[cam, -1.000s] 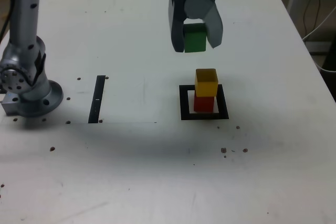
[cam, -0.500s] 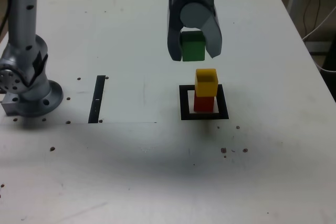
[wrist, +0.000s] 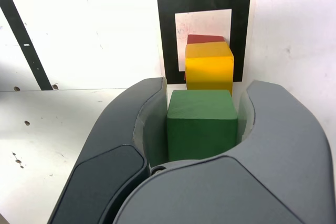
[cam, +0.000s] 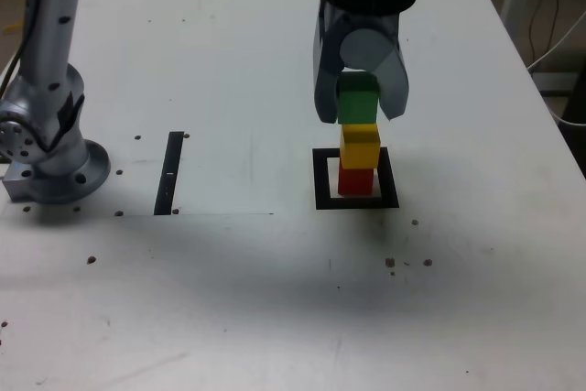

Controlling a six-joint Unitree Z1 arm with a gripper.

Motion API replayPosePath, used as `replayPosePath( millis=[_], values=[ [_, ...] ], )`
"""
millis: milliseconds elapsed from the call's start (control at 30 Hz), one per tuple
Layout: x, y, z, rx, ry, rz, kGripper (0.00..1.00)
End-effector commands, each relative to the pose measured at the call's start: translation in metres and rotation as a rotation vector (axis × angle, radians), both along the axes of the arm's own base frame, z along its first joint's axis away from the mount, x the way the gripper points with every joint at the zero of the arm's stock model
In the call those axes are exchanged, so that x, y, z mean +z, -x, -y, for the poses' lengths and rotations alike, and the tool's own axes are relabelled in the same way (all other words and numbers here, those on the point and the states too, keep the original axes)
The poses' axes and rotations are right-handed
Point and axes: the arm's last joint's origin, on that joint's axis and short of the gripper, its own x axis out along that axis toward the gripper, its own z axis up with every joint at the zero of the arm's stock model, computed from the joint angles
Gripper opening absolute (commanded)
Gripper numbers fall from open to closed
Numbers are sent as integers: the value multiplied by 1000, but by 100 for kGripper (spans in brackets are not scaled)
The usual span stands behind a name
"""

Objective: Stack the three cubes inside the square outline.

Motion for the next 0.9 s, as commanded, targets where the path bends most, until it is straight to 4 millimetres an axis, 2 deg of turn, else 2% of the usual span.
replayPosePath(
  millis=[0,333,867],
  values=[
    [-3,-2,0,1,-5,-7,22],
    [-16,-11,-1,8,-12,-35,22],
    [-19,-11,-9,21,-11,-50,25]
  ],
)
